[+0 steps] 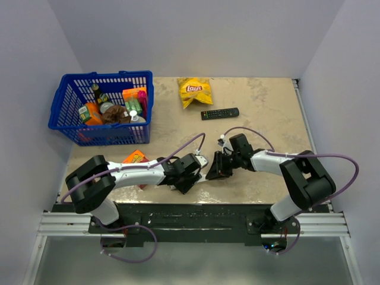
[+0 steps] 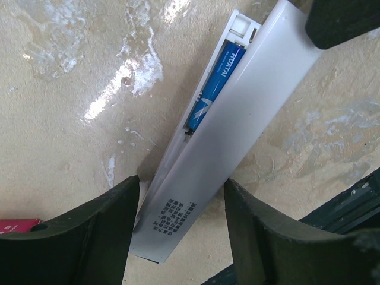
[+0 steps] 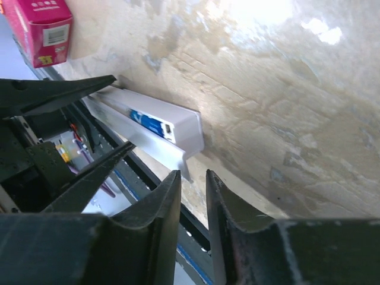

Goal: Load the batteries into the remote control
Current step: Load the battery cover into the remote control.

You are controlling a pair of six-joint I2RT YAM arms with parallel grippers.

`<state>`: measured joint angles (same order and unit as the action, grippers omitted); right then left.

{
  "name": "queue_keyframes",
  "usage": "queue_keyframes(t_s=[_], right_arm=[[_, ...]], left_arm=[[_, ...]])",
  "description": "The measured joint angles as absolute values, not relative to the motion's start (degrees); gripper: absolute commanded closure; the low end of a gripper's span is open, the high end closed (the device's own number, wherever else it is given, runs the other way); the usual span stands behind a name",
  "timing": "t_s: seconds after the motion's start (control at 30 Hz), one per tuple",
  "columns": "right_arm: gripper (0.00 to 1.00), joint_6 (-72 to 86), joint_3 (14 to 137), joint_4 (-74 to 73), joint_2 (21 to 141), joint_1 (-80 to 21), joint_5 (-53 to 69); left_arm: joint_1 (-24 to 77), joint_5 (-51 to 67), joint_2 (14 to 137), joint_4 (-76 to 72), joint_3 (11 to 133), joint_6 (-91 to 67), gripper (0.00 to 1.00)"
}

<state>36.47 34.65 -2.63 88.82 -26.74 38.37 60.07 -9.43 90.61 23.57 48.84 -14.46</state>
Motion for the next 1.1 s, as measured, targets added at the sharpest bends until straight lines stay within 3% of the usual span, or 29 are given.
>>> queue_keyframes(t_s=[0.73, 1.1], right_arm=[[0.86, 34.17, 38.28, -1.96, 90.76, -27.49, 39.13], [0.85, 32.91, 39.64, -2.61, 90.76, -27.88, 38.94]], left_arm=[[60.1, -9.45, 90.61, 23.57, 48.84, -14.63, 0.38], [60.1, -9.47, 90.61, 23.57, 48.84, -14.63, 0.38]])
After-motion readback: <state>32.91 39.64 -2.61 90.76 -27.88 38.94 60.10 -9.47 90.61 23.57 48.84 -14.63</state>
